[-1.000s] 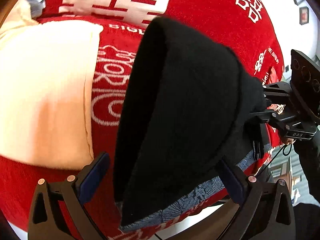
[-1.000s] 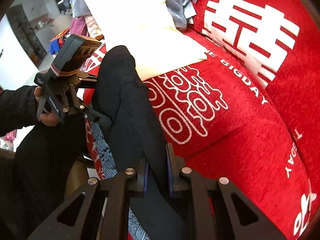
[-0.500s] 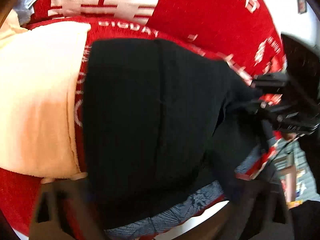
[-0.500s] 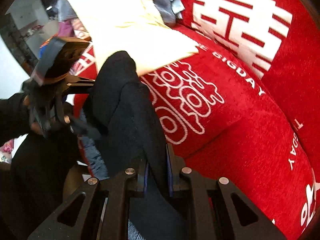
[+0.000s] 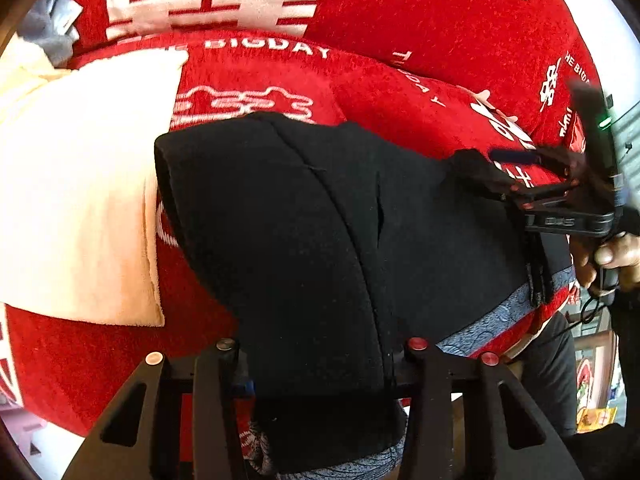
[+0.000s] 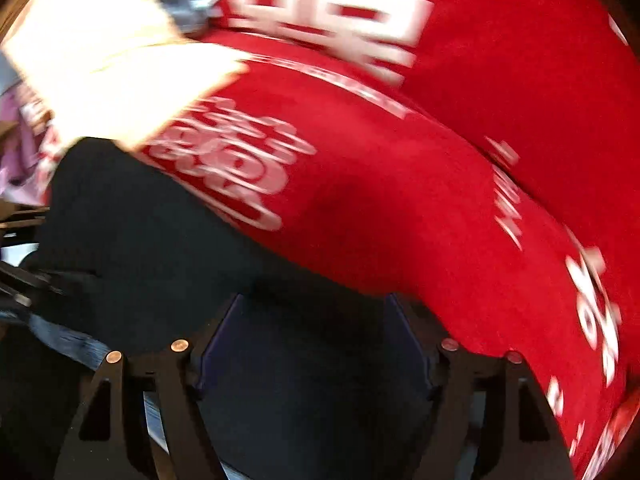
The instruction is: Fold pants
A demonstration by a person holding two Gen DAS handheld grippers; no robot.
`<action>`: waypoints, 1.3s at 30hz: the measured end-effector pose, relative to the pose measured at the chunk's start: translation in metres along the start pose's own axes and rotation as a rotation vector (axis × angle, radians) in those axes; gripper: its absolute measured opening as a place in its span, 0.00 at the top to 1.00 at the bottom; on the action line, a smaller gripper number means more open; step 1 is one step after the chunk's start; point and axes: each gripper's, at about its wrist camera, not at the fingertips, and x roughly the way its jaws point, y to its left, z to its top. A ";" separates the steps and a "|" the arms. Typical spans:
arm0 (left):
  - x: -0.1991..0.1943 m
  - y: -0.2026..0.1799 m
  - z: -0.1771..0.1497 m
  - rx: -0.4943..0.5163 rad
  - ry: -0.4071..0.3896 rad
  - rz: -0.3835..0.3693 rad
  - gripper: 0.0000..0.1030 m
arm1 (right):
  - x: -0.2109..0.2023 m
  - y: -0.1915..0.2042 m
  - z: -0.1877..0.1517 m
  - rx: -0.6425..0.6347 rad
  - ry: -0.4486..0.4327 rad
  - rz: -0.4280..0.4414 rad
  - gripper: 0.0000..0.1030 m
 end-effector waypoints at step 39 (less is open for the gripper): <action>-0.060 -0.257 0.053 0.390 -0.108 0.171 0.73 | -0.070 -0.026 -0.177 0.195 -0.136 0.218 0.05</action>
